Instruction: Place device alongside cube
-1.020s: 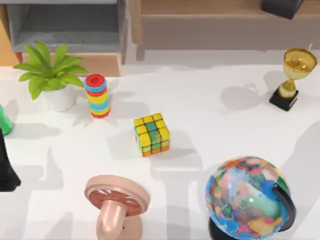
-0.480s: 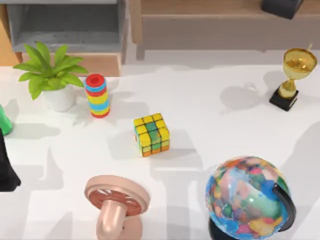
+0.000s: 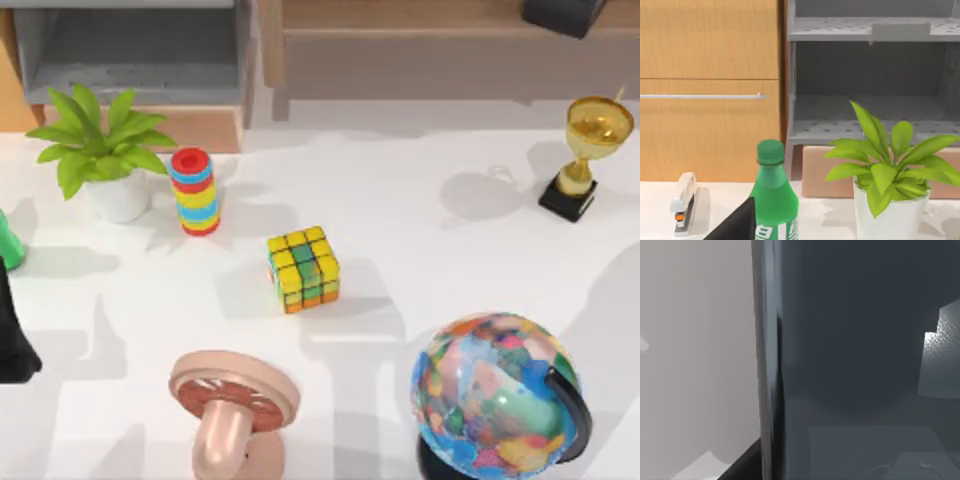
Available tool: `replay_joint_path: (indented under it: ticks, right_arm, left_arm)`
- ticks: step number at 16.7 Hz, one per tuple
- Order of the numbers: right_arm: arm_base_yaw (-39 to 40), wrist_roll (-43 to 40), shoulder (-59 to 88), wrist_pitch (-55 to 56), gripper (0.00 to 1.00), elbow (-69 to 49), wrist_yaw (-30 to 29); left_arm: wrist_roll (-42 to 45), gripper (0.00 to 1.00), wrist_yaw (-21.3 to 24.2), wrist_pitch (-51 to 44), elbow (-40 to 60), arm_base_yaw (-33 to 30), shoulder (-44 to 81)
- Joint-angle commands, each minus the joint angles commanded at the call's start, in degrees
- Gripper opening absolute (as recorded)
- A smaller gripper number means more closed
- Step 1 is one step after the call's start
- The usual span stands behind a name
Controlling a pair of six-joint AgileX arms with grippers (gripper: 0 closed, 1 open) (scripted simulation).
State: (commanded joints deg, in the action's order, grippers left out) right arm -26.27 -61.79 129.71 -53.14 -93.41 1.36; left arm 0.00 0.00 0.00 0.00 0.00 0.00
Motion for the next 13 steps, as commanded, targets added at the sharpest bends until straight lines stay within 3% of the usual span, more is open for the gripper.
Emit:
replay_joint_path:
  ticks: [13]
  right_arm:
    - [0.1, 0.3, -2.6, -4.5, 0.0, -2.3, 0.2]
  left_arm:
    - [0.0, 1.0, 0.0, 0.0, 0.0, 0.0, 0.0]
